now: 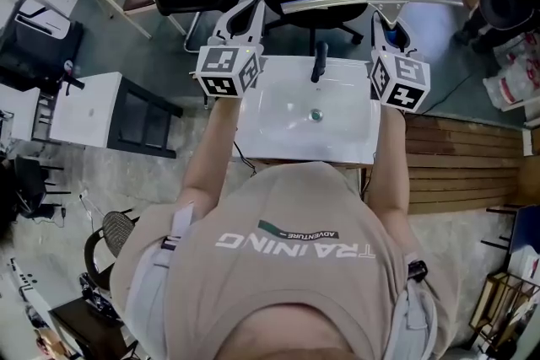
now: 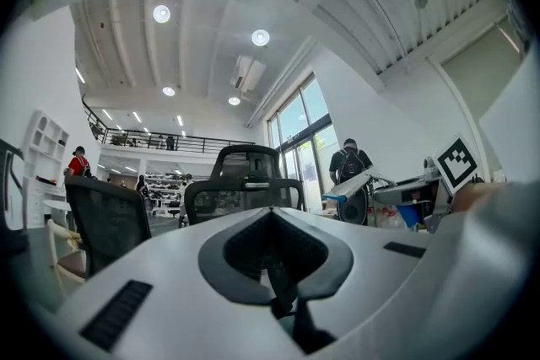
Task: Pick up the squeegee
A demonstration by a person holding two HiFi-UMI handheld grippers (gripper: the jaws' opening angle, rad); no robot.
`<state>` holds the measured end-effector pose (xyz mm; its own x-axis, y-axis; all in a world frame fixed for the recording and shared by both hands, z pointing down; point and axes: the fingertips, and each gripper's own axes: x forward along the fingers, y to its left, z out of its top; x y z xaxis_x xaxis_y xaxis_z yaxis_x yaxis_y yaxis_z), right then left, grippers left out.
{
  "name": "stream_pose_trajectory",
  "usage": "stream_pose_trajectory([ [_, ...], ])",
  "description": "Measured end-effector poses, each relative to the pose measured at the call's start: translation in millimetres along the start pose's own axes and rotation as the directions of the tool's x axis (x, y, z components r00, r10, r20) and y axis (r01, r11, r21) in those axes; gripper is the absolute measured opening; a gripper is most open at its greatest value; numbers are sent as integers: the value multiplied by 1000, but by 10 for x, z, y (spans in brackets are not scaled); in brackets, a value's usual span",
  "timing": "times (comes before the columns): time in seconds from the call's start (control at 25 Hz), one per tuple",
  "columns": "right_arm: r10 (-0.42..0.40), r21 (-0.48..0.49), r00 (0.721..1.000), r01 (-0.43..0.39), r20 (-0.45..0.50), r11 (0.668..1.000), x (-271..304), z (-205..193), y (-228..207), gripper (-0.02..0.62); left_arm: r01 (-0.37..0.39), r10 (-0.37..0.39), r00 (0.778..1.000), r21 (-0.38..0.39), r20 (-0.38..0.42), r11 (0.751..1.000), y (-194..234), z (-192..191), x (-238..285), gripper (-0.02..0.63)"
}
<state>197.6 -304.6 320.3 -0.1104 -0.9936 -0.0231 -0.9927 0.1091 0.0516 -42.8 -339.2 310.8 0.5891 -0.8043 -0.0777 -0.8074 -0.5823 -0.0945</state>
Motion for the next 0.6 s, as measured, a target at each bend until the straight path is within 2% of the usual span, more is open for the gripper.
stream_pose_trajectory([
  [0.28,-14,-4,1000,14,-27,1000,27,-133,-29,86,-5,5,1000,-3,-2,1000,33,-30,-4,13],
  [0.6,-29,30,1000,29,-8,999,-58,-72,-73,86,9,-10,1000,-36,-13,999,61,-133,4,12],
])
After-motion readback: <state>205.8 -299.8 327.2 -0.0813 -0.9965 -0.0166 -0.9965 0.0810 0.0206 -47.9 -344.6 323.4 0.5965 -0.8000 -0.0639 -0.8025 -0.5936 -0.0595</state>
